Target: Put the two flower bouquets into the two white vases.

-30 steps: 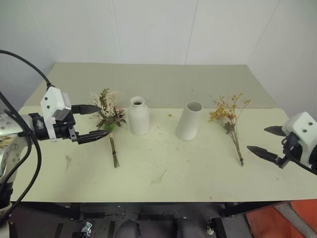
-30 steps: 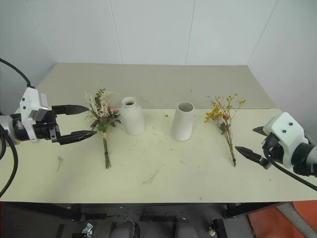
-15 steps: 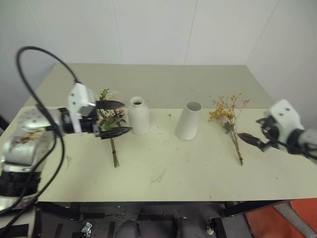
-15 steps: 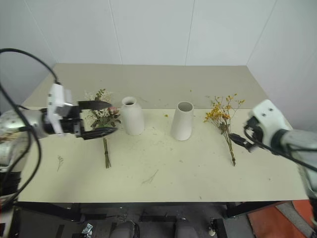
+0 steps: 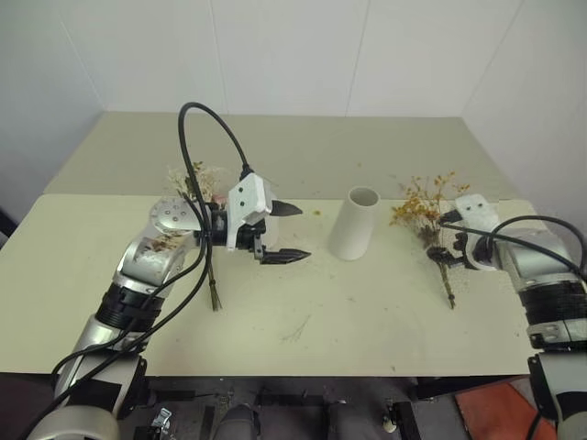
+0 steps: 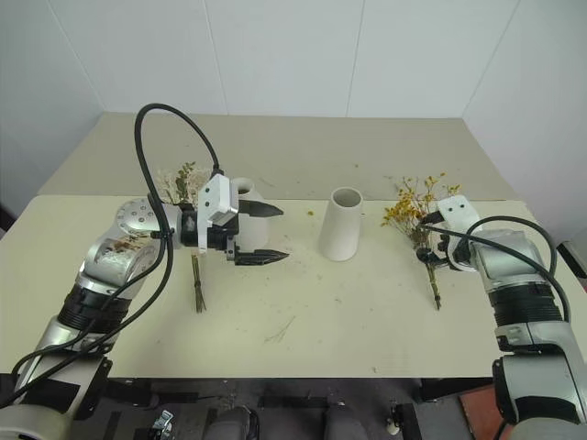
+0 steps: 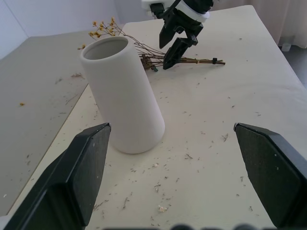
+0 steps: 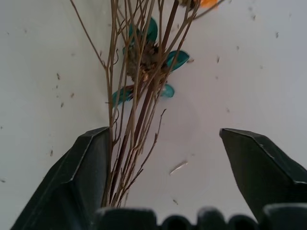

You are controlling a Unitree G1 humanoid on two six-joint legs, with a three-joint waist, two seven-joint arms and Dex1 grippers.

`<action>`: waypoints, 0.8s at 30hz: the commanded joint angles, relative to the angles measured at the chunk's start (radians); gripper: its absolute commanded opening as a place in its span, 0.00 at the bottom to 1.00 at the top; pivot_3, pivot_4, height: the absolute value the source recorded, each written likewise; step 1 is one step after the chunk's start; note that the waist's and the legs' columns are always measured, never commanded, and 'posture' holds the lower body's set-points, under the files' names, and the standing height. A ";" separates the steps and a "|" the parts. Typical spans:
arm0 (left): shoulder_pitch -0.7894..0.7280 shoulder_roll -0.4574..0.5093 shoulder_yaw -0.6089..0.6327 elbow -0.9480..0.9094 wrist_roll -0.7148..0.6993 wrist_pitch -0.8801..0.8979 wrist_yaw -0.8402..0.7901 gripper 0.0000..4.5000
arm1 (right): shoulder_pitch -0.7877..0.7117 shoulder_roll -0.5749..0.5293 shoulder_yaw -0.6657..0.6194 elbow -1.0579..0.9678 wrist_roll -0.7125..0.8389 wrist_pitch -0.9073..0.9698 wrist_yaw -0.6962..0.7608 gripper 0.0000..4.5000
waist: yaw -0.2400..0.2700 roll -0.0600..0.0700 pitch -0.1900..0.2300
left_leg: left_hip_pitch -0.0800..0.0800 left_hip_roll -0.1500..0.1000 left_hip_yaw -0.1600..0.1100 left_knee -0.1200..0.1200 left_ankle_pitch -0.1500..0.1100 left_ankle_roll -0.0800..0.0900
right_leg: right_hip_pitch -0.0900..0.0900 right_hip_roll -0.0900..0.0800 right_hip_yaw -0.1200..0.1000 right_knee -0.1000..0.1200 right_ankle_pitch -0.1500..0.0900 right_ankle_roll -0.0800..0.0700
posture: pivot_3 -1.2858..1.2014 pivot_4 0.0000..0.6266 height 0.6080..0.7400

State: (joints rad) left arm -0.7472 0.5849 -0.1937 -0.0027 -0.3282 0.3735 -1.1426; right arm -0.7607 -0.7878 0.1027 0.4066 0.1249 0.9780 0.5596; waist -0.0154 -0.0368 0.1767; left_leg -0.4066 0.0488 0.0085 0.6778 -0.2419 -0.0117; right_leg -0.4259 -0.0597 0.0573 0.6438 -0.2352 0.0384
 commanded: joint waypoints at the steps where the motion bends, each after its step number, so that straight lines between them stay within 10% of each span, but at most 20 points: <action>1: 0.015 0.015 0.008 -0.029 0.014 -0.012 -0.004 1.00 | -0.040 0.000 -0.023 0.006 -0.013 -0.028 0.012 0.64 | -0.003 0.000 0.000 | 0.000 0.000 0.000 0.000 0.000 0.000 | 0.000 0.000 0.000 0.000 0.000 0.000 | 0.52 0.24 1.00; 9: 0.046 0.022 0.025 -0.042 0.025 -0.014 0.009 1.00 | -0.069 0.023 -0.022 0.044 -0.026 -0.037 0.001 0.01 | -0.004 0.000 0.000 | 0.000 0.000 0.000 0.000 0.000 0.000 | 0.000 0.000 0.000 0.001 0.000 0.000 | 0.52 0.24 1.00; 17: 0.098 0.071 0.092 -0.064 -0.004 -0.015 0.018 1.00 | 0.032 0.166 -0.207 -0.242 -0.091 -0.589 -0.337 0.00 | -0.012 0.000 0.000 | 0.000 0.000 0.000 -0.001 0.000 0.000 | -0.002 0.000 0.001 0.002 0.000 0.000 | 0.52 0.24 1.00; 24: 0.137 0.121 0.168 -0.041 0.001 -0.028 0.038 1.00 | -0.006 0.472 -0.451 -0.502 0.320 -0.729 -0.287 0.00 | -0.022 0.001 0.000 | 0.000 0.001 -0.001 -0.001 0.000 0.000 | -0.001 0.000 0.000 0.004 0.000 0.000 | 0.52 0.24 1.00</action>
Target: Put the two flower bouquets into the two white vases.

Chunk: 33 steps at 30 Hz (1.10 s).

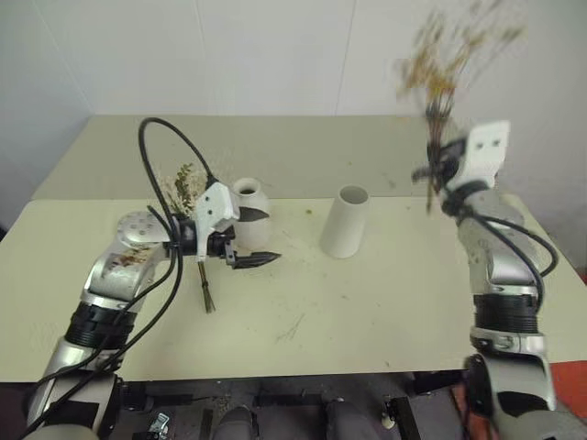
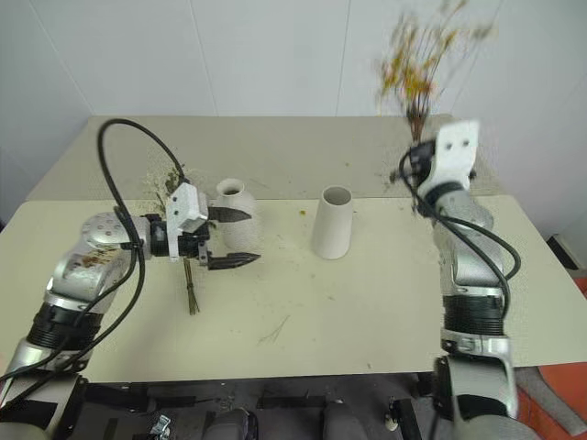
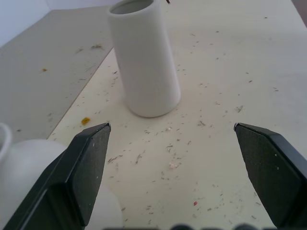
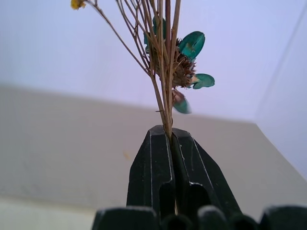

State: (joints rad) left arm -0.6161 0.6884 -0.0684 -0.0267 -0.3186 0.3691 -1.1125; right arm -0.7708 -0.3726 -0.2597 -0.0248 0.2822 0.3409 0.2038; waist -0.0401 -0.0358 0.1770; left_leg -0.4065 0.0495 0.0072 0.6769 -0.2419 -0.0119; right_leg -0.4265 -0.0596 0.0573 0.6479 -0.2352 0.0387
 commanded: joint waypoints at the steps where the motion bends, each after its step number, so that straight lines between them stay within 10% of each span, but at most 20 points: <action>1: 0.011 0.019 0.051 -0.021 -0.013 -0.026 0.010 1.00 | 0.013 0.084 -0.107 -0.079 0.239 -0.115 0.132 0.00 | 0.006 0.000 0.000 | 0.000 0.000 -0.001 0.000 0.000 0.000 | 0.001 0.000 -0.001 0.000 0.000 0.000 | 0.52 0.24 1.00; 23: 0.080 0.054 0.089 -0.089 -0.002 0.031 0.071 1.00 | 0.015 0.192 0.035 0.135 0.219 -0.175 0.187 0.00 | -0.002 0.000 0.000 | 0.001 0.000 -0.001 -0.001 0.000 0.000 | 0.001 0.000 -0.002 0.000 0.000 0.000 | 0.52 0.24 1.00; 33: 0.078 0.067 0.097 -0.083 -0.011 0.025 0.071 1.00 | 0.147 0.194 0.081 -0.031 0.279 -0.133 0.289 0.70 | -0.002 0.001 0.000 | 0.001 0.000 -0.002 -0.001 0.000 0.000 | 0.001 0.000 -0.002 0.000 0.000 0.000 | 0.52 0.24 1.00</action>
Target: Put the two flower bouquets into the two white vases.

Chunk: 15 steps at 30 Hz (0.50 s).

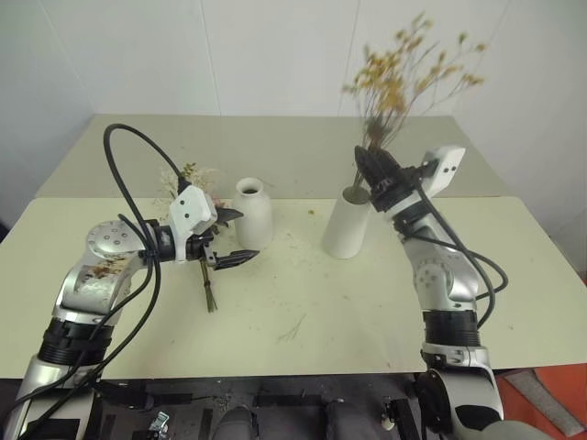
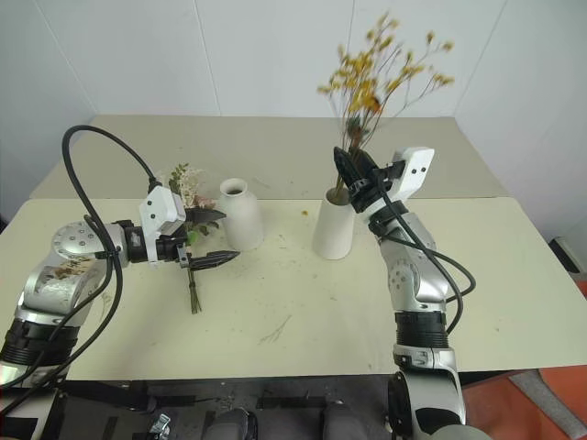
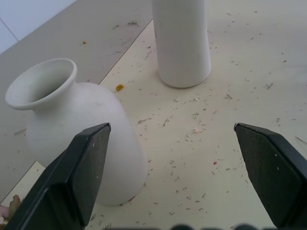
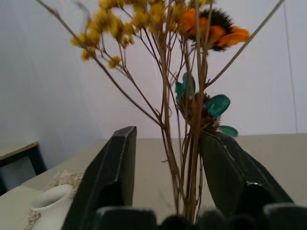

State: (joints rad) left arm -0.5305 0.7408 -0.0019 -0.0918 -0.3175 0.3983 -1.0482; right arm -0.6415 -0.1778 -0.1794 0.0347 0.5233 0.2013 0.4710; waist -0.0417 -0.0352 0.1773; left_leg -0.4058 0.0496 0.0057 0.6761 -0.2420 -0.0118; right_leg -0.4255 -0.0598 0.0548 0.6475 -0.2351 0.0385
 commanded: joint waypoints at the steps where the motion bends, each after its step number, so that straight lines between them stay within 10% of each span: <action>1: -0.006 0.016 0.031 -0.019 -0.014 -0.002 0.006 1.00 | 0.035 -0.005 0.007 -0.106 0.038 0.009 0.027 0.78 | 0.000 0.000 0.000 | 0.000 0.000 0.000 0.000 0.000 0.000 | 0.000 0.000 0.000 0.000 0.000 0.000 | 0.52 0.24 1.00; 4: -0.003 0.019 0.036 -0.019 -0.015 0.001 0.009 1.00 | 0.078 -0.020 0.026 -0.137 -0.005 0.004 0.014 0.99 | 0.000 0.000 0.000 | 0.000 0.000 0.000 0.000 0.000 0.000 | 0.000 0.000 0.000 0.000 0.000 0.000 | 0.52 0.24 1.00; 15: -0.021 -0.055 0.226 -0.208 -0.064 0.549 0.441 1.00 | 0.301 -0.367 -0.025 -0.402 0.118 0.286 0.157 0.99 | 0.014 0.000 0.000 | -0.001 0.000 -0.002 0.001 0.000 0.000 | 0.001 0.000 -0.001 -0.001 0.000 0.000 | 0.52 0.24 1.00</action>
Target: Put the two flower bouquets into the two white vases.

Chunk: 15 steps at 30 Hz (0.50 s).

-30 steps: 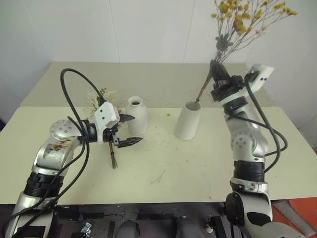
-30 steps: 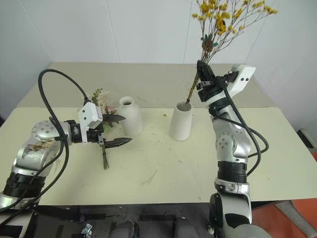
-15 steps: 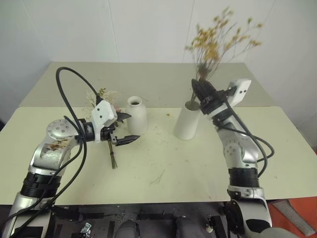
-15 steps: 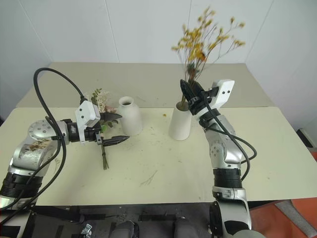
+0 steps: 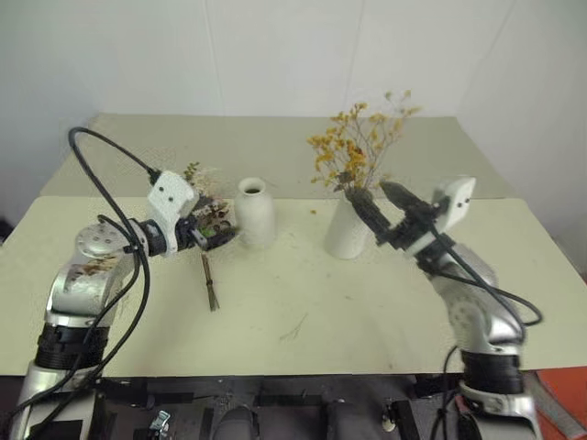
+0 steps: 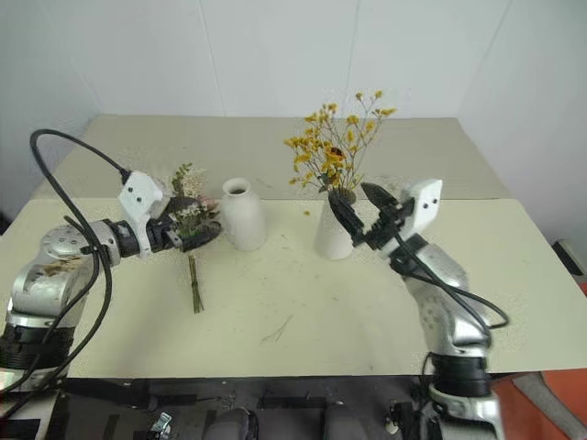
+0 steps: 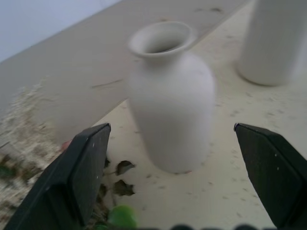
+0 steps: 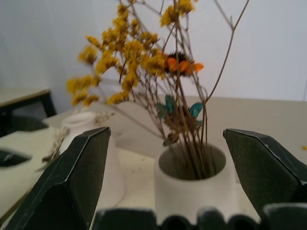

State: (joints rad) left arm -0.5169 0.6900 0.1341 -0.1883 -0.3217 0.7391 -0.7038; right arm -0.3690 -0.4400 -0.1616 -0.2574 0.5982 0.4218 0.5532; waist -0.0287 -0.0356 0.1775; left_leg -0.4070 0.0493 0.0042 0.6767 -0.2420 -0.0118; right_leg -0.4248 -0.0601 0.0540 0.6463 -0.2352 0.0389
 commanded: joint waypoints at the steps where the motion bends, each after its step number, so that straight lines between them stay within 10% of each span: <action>1: -0.047 -0.012 0.111 -0.134 -0.073 0.286 0.132 1.00 | 0.049 -0.148 -0.046 -0.132 0.045 0.076 0.099 0.99 | 0.002 0.000 0.000 | 0.000 0.000 0.000 0.000 0.000 0.000 | 0.000 0.000 0.000 0.000 0.000 0.000 | 0.52 0.24 1.00; 15: -0.200 0.004 -0.033 -0.131 -0.042 0.875 0.375 1.00 | 0.050 -0.475 -0.082 -0.211 0.052 0.102 0.338 0.99 | 0.003 -0.001 0.000 | 0.004 -0.001 -0.001 0.000 0.000 0.000 | 0.002 0.001 0.001 0.000 0.000 0.000 | 0.52 0.24 1.00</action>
State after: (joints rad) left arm -0.7117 0.6956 0.0840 -0.3340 -0.3641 1.6056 -0.3619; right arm -0.2982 -0.9056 -0.2221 -0.4464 0.6476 0.5321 0.8937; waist -0.0259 -0.0365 0.1778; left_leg -0.4026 0.0484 0.0036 0.6765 -0.2420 -0.0120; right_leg -0.4225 -0.0592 0.0554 0.6469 -0.2355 0.0391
